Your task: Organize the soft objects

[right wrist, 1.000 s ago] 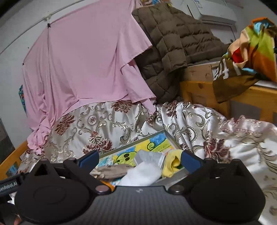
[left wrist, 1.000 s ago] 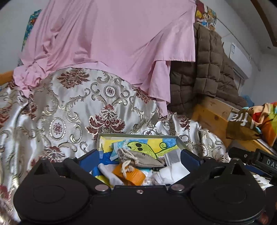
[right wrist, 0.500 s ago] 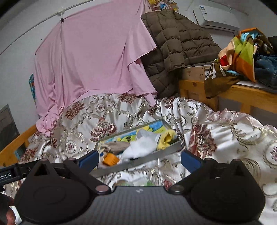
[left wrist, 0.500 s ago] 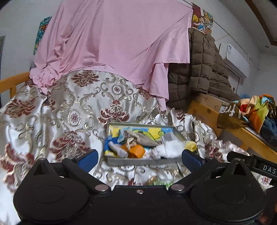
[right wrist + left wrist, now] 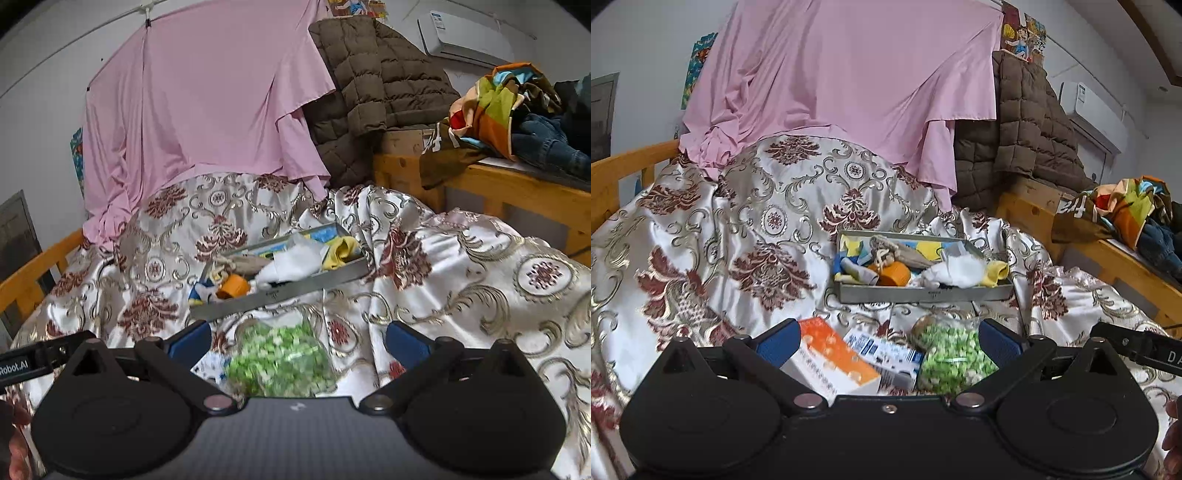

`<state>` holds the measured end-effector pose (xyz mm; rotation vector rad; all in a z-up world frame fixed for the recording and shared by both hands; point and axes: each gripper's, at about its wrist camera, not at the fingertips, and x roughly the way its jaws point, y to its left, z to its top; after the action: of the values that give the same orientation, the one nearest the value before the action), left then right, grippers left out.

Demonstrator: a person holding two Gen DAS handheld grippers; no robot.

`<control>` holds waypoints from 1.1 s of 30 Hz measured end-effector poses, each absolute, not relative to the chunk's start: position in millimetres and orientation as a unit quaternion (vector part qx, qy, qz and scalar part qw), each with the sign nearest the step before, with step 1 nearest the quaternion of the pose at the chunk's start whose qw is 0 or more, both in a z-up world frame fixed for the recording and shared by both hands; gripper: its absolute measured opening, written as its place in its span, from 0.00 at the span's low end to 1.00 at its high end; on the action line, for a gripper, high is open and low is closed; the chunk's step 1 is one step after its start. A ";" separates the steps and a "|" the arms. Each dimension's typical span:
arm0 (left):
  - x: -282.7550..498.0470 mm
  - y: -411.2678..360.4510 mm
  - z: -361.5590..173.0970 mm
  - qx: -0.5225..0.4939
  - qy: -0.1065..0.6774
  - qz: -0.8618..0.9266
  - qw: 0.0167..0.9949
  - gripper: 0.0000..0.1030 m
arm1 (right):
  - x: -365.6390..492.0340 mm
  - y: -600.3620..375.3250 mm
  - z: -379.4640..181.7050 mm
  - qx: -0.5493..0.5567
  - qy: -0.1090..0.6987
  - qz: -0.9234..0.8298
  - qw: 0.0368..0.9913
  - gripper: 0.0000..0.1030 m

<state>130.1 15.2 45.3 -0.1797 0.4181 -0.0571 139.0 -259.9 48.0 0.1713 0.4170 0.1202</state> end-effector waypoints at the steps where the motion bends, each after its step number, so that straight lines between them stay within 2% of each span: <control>1: 126.1 15.3 44.6 -0.088 0.207 -0.028 0.974 0.99 | 135.0 -259.5 47.2 0.083 0.207 0.059 0.973 1.00; 33: 57.4 11.9 16.0 -0.062 0.206 -0.020 0.976 0.99 | 73.1 -245.2 27.6 0.048 0.199 0.026 0.978 1.00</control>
<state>57.4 11.9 16.0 -0.1246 0.4150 -0.0398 73.1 -245.2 27.6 0.0969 0.4009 0.0519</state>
